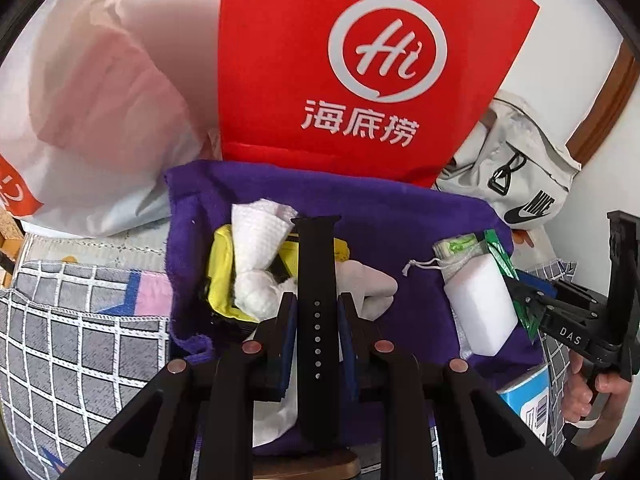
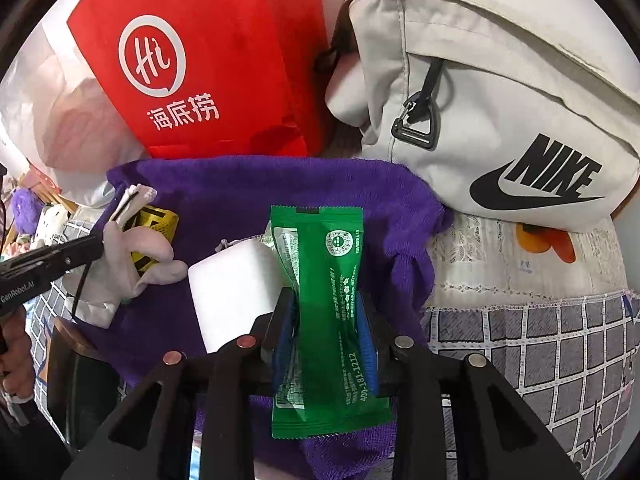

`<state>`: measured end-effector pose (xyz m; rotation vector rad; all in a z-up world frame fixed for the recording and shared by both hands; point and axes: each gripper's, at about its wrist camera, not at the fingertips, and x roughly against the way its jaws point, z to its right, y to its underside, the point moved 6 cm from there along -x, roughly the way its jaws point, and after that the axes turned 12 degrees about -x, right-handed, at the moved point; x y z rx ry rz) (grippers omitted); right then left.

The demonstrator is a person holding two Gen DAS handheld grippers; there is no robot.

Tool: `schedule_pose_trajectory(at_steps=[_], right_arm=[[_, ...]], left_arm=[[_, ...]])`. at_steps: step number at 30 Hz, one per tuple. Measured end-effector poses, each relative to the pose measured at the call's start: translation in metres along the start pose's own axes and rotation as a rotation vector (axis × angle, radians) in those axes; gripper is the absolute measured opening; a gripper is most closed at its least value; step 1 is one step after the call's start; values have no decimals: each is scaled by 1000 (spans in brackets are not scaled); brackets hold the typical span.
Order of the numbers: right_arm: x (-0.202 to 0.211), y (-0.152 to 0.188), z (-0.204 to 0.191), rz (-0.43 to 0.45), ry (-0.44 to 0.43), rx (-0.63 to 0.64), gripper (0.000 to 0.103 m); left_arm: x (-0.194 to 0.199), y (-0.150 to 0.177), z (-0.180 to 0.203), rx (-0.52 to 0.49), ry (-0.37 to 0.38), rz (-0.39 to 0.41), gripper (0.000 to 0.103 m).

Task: Organize soft objects
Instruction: 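Lower the strap onto the towel with the left tool while the right tool lowers the green packet, then open the left tool to release the strap while the right tool releases the green packet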

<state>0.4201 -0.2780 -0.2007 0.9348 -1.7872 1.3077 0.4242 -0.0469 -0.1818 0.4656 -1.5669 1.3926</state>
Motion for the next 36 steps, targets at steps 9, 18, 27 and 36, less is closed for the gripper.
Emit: schedule_pose_trajectory(at_steps=[9,18,27,36], right_arm=[[16,0,-2,10,-32,-11,53],[53,6,-34,77,-73,38,59],[101,57,-43,70,-102,51,60],[153,144,-33,91,-141,54,60]], left_arm=[[10,-2,-6,23,-42,2,23],[39,-9,1,-23,-155,35,30],[94,10,24,-36,-174,89,38],[150,68,51,-28,-180,111,38]])
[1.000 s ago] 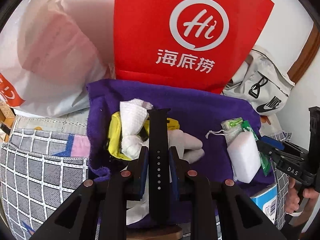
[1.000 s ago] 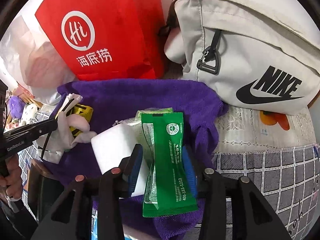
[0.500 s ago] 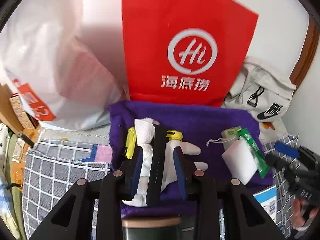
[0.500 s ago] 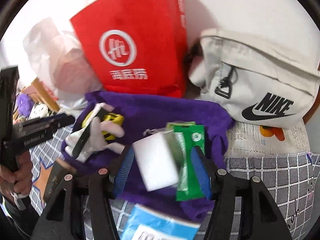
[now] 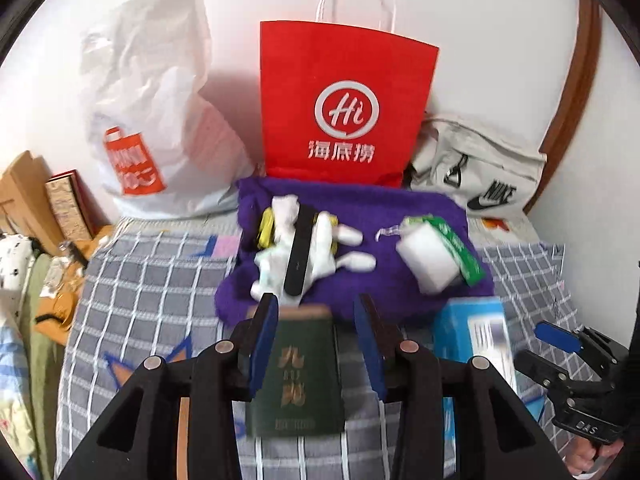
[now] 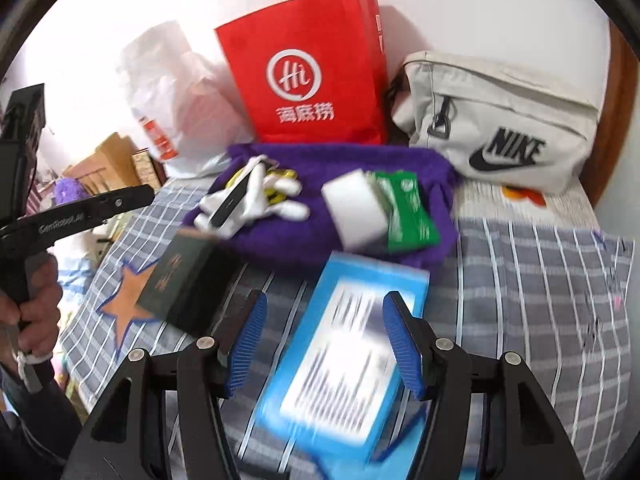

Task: Organize soft objects
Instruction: 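Open the left tool to release the strap while the right tool releases the green packet, then grasp the fruit-print snack packet with the left tool while the right tool approaches the black strap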

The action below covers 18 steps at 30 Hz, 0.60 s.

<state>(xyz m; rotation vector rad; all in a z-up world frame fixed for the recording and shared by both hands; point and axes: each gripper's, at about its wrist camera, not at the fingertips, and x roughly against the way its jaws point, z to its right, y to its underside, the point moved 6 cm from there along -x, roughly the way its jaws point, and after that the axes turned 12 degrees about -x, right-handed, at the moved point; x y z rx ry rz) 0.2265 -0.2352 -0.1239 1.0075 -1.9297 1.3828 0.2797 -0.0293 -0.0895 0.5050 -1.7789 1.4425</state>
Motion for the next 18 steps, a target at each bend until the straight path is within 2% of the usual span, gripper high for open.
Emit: schedule_pose_trajectory(at_steps=[9,17,18], right_arm=[[23,94,-8,-55,-50,73,60],[28,129,-2,-40,-46,57,60],[28,130,1,-41,-44,49,60]], left_arm=[[39,68,21,2,-3,-4,38],[32,135,50,-28,95,-76,38],[30,144,54,-34,111,-88,41]])
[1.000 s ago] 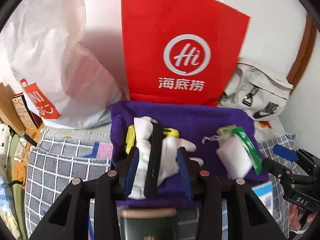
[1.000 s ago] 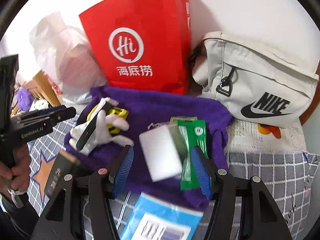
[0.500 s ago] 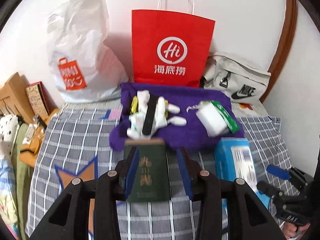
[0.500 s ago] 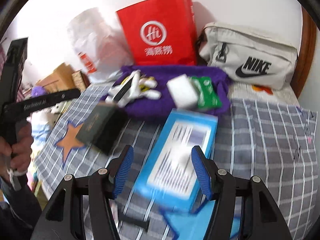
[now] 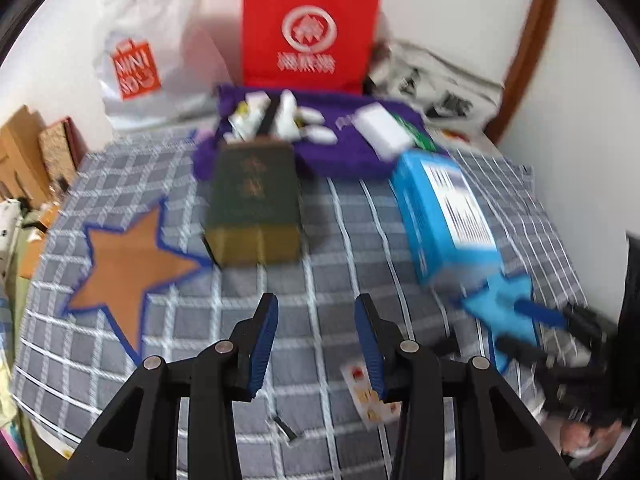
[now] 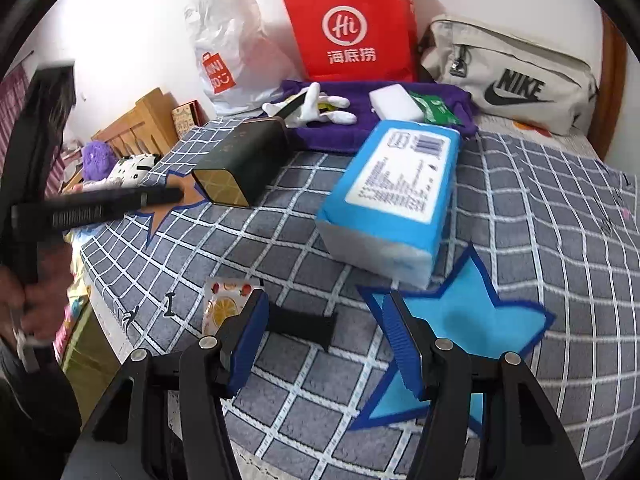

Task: Organize soft objects
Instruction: 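Grasp the fruit-print snack packet with the left tool while the right tool approaches the black strap, then lift the snack packet with the left tool while the right tool grasps the second black strap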

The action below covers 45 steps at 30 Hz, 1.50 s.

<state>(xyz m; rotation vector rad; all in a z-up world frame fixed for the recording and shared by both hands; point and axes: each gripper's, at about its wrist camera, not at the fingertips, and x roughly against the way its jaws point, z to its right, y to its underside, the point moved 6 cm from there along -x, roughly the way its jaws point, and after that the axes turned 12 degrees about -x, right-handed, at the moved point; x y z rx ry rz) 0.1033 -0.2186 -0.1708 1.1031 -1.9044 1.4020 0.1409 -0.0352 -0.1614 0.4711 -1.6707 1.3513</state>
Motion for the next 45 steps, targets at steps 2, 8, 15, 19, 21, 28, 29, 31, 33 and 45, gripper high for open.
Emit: schedule_pose_trajectory(at_steps=[2,8,15,19,21,28,29,31,33,45], right_arm=[[1,2,5,8,11,-18,60],[0,5,18,17,31,-52,60],[-3,8,34,13,42,-89,60],[-7,10,36,4,33,-95,60],[-9,11,36,0,30,-92,60],[-14,16,32,-15,24,-75,60],[-14,16,32,-14,21,-74,60],[-14,17,29,-11,15,-67,60],[-14,17,24,-9,8,-55,60],[-45,21,-35,-58,-56,194,60]], left_arm=[[-8,15,8,-12,21,-25,45],[-33,40,36,-43,93,-93,50],[-55,52,68,-110,115,-134,73],[-59,55,83,-194,56,-128,81],[-60,56,86,-220,19,-120,80],[-50,54,79,-235,33,-106,37],[-49,53,74,-220,33,-106,33],[-48,50,64,-193,49,-97,26],[-47,48,59,-191,41,-85,25],[-41,43,-14,-41,-32,-57,24]])
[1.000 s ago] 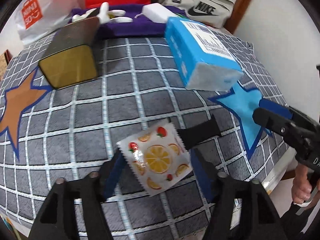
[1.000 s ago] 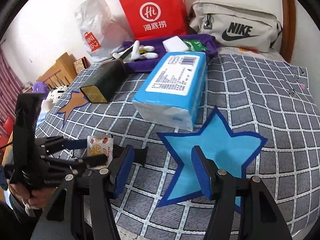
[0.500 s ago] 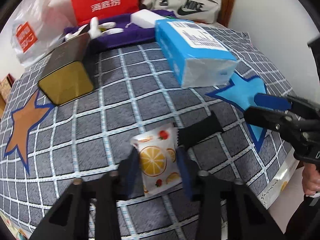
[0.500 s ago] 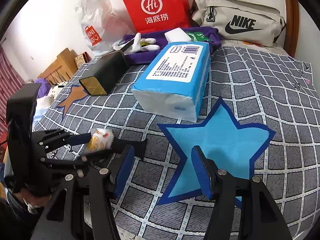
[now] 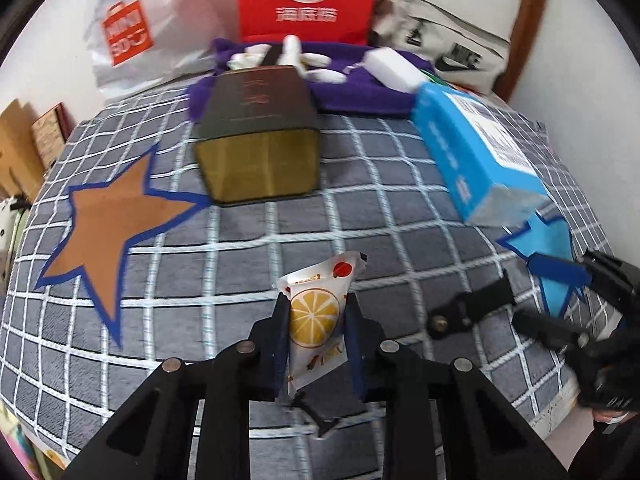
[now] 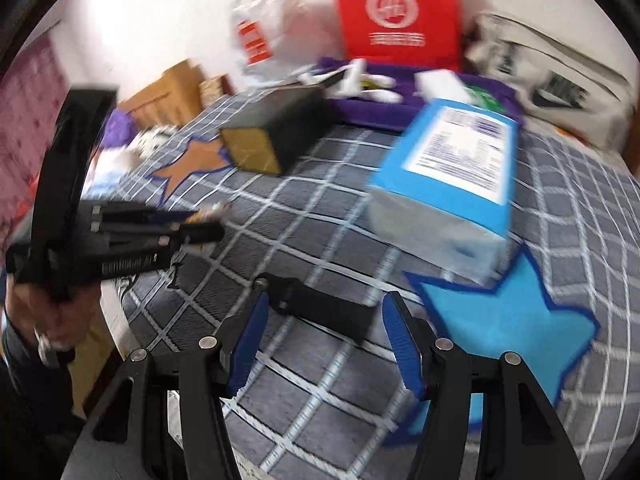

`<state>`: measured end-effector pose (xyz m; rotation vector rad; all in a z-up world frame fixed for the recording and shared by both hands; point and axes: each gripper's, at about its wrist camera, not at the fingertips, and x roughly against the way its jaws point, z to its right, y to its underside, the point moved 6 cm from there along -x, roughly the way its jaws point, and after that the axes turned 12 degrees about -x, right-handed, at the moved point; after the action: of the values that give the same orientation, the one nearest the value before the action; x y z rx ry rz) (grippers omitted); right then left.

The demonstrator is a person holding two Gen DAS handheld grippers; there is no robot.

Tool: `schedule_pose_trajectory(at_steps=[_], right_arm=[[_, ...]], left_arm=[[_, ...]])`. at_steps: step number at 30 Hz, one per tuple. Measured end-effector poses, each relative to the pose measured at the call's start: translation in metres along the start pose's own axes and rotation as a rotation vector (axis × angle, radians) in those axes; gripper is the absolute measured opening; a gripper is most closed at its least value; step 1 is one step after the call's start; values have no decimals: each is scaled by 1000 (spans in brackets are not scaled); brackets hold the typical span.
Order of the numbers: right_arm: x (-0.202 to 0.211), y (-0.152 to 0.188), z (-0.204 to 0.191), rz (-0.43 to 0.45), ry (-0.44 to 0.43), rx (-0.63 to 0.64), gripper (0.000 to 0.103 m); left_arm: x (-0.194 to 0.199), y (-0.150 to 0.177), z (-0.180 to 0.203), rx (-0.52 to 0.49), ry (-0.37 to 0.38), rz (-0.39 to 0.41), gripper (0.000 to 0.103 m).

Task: Organize soft objects
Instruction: 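Lift the snack packet with the left tool while the right tool grasps the second black strap, then carry the snack packet with the left tool while the right tool carries the strap to the towel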

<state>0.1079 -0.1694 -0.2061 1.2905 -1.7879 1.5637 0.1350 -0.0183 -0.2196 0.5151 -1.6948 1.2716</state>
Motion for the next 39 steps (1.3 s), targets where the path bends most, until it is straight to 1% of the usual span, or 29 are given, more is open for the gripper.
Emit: schedule_pose_trajectory(at_steps=[3,7,9,11,15,17,19,22,23,24,29,33,37,39], right_arm=[[-17,0,-9,-44,7,81,60],[-34,2,-7,-106,42,129,60],[-33,4,-7,-114,46,151,60],[-31,10,-6,-141,54,170,60],[-23,25,-9,-181,58,173,60],[-20,34,-17,-190,71,203,56],[-18,39,-23,-188,63,210,49],[-19,37,-23,-163,79,201,41],[-19,34,-22,-151,85,182,34],[-20,32,-21,-143,90,176,28],[-23,29,-23,-130,96,218,25],[-19,33,-26,-143,112,234,22],[-20,32,-26,-139,94,191,24],[-22,29,-25,-117,76,166,24]], left_arm=[[2,0,-9,23,4,12,24],[0,1,-9,26,26,13,24],[-2,1,-8,27,38,8,24],[-4,2,-6,25,52,5,24],[-4,3,-7,35,69,10,24],[-5,3,-8,38,76,12,24],[-5,4,-8,40,78,12,24],[-3,4,-9,42,82,15,24],[-3,4,-8,43,82,14,24],[-2,4,-8,41,83,14,24],[-1,3,-5,38,86,13,24],[1,3,-5,38,83,13,24],[1,2,-4,38,90,15,24],[-1,3,-3,39,93,10,24]])
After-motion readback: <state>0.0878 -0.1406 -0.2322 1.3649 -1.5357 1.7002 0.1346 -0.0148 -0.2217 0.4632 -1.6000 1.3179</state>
